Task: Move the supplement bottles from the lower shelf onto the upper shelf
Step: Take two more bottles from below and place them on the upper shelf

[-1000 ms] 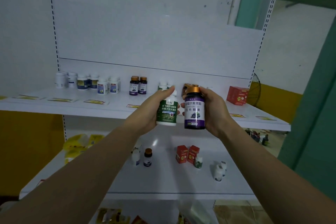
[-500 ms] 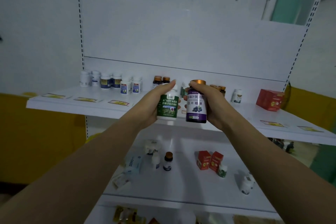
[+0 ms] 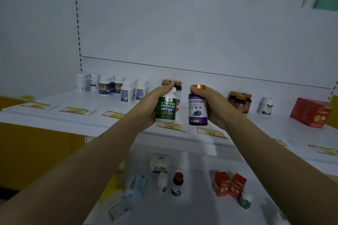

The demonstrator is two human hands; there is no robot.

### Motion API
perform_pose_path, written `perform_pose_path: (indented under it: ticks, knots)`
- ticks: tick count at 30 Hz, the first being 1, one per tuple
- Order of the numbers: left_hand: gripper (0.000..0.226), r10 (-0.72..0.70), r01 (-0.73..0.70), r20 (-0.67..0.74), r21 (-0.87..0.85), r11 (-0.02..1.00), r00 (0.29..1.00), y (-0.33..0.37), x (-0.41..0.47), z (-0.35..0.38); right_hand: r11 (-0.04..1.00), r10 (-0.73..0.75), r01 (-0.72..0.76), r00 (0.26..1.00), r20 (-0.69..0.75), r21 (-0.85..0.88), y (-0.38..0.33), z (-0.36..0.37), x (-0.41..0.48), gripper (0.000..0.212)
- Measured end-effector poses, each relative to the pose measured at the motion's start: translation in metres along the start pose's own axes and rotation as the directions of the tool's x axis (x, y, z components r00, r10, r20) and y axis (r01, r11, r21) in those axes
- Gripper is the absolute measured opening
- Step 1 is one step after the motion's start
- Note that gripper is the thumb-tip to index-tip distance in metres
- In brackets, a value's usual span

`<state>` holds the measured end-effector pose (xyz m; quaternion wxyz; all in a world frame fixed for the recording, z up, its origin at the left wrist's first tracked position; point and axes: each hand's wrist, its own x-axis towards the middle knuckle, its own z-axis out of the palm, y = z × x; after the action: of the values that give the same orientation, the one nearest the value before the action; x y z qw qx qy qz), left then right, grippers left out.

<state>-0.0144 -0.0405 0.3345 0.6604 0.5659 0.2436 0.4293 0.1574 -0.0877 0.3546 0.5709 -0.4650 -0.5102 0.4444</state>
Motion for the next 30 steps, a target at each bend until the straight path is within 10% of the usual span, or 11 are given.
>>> perform_pose_path:
  ticks: [30]
  knots:
    - [0.024, -0.086, 0.088, -0.059, 0.042, 0.995, 0.995, -0.015, 0.171, -0.083, 0.809, -0.112, -0.034, 0.971, -0.211, -0.587, 0.063, -0.024, 0.222, 0.051]
